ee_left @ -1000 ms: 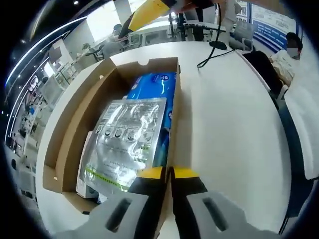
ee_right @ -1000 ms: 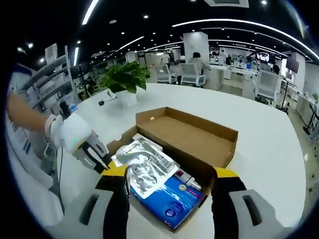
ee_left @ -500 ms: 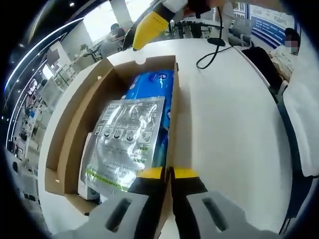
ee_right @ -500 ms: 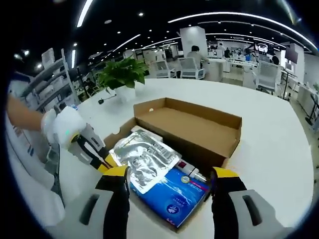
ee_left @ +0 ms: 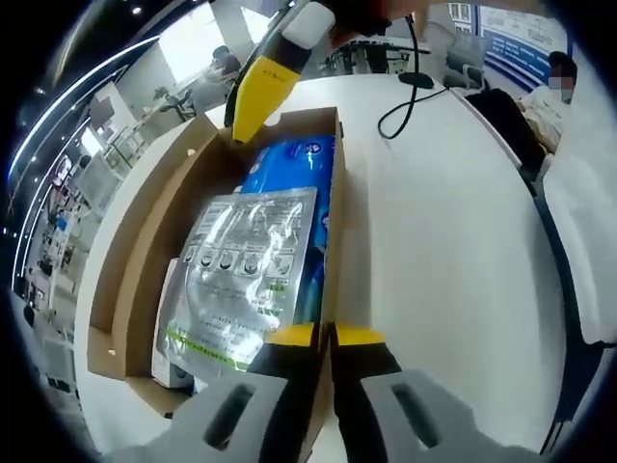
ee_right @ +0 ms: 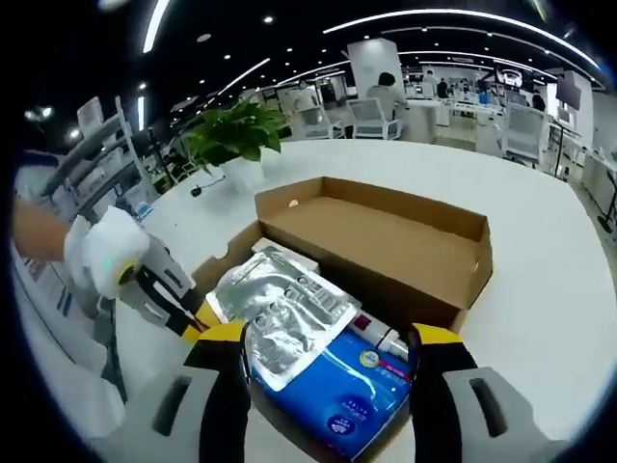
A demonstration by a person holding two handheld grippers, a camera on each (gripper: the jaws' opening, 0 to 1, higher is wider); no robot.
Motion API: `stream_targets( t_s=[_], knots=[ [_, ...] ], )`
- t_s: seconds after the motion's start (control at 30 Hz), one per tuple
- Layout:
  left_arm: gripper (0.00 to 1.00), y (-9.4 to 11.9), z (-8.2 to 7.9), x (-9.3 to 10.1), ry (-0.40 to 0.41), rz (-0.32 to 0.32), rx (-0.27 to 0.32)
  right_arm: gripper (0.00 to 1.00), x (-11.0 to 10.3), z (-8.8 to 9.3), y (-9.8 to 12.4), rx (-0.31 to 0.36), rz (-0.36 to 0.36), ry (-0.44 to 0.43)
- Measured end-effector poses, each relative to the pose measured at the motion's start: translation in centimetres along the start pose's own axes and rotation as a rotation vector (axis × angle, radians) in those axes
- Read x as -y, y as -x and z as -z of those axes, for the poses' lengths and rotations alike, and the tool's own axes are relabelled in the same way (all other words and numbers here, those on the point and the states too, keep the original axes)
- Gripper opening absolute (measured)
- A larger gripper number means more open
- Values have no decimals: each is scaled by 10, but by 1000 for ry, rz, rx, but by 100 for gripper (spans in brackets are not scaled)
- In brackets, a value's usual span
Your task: Operate the shoe box by opening the lid, removing the specified soft item, and placing it in the target area until the item is outside and the box remains undamaged.
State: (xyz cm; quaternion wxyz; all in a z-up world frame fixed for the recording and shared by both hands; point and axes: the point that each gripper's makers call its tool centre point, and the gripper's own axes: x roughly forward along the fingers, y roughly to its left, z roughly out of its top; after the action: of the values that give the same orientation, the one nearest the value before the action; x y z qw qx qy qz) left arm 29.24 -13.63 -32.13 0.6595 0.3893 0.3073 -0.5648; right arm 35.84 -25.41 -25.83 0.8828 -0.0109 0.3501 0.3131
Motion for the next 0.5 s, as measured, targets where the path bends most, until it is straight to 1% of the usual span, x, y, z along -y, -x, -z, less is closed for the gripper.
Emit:
stream_targets(
  t_s=[0.33, 0.4, 0.5],
  knots=[
    [4, 0, 0, 0, 1, 0, 1, 68, -6, 15, -27, -54, -44, -39],
    [4, 0, 0, -1, -1, 0, -1, 67, -5, 16, -30, -61, -46, -29],
    [4, 0, 0, -1, 1, 0, 3, 68, -5, 18, -39, -80, -56, -50]
  ],
)
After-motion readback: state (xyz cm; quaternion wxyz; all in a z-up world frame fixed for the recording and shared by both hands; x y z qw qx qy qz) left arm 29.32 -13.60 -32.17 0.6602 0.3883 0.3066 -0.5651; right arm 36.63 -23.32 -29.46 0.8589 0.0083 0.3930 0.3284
